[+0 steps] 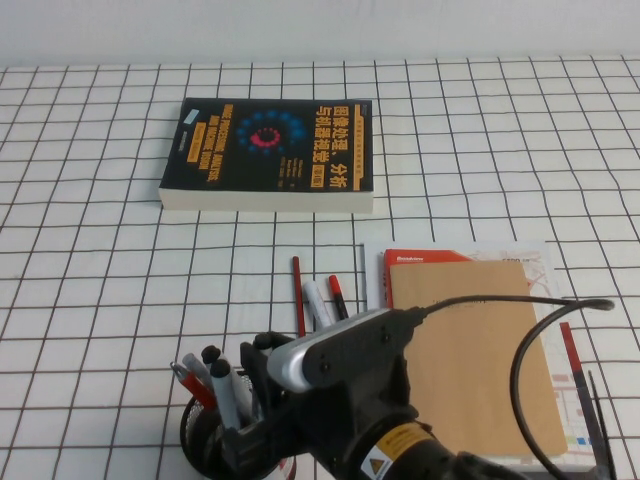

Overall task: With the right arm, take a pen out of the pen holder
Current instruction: 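Take a marker out of the pen holder and lay it on the table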

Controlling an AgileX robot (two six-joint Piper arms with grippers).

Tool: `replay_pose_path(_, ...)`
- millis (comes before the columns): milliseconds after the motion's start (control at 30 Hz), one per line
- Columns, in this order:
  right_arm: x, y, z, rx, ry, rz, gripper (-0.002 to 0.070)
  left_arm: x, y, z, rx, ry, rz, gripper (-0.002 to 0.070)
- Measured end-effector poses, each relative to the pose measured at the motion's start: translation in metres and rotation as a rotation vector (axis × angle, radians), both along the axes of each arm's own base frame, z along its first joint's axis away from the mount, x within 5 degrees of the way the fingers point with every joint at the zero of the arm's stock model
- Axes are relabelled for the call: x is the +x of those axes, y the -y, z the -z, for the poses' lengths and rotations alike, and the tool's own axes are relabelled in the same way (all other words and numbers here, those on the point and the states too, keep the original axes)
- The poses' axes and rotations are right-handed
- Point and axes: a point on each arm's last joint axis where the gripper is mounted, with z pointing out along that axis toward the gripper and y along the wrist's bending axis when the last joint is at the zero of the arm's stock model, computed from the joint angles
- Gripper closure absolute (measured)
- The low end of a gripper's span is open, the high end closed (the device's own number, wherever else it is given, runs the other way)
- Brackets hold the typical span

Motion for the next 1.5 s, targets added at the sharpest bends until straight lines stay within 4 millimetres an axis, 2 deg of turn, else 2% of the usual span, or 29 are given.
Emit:
replay_pose_path(433, -0.014, 0.023, -0.057, 0.019, 0.047, -0.097, 0.0542, 0.0, 0.0, 0.0, 0.0, 0.0, 0.0, 0.0679)
replay_pose_path(600, -0.009, 0.038, -0.088, -0.004, 0.027, -0.152, 0.0543, 0.0, 0.0, 0.0, 0.0, 0.0, 0.0, 0.0679)
replay_pose_path(767, 0.02, 0.053, -0.113, -0.037, -0.029, -0.212, 0.0543, 0.0, 0.0, 0.0, 0.0, 0.0, 0.0, 0.0679)
replay_pose_path(1000, 0.069, 0.074, -0.125, -0.184, -0.241, -0.201, 0.0543, 0.0, 0.0, 0.0, 0.0, 0.0, 0.0, 0.0679)
replay_pose_path(1100, 0.088, 0.076, -0.129, -0.251, -0.314, -0.167, 0.0543, 0.0, 0.0, 0.0, 0.0, 0.0, 0.0, 0.0679)
replay_pose_path(1267, 0.121, 0.061, -0.125, -0.361, -0.463, -0.134, 0.0543, 0.0, 0.0, 0.0, 0.0, 0.0, 0.0, 0.0679)
replay_pose_path(1367, 0.144, 0.043, -0.113, -0.387, -0.516, -0.122, 0.0543, 0.0, 0.0, 0.0, 0.0, 0.0, 0.0, 0.0679)
replay_pose_path(1500, 0.176, 0.017, -0.088, -0.383, -0.578, -0.113, 0.0543, 0.0, 0.0, 0.0, 0.0, 0.0, 0.0, 0.0679)
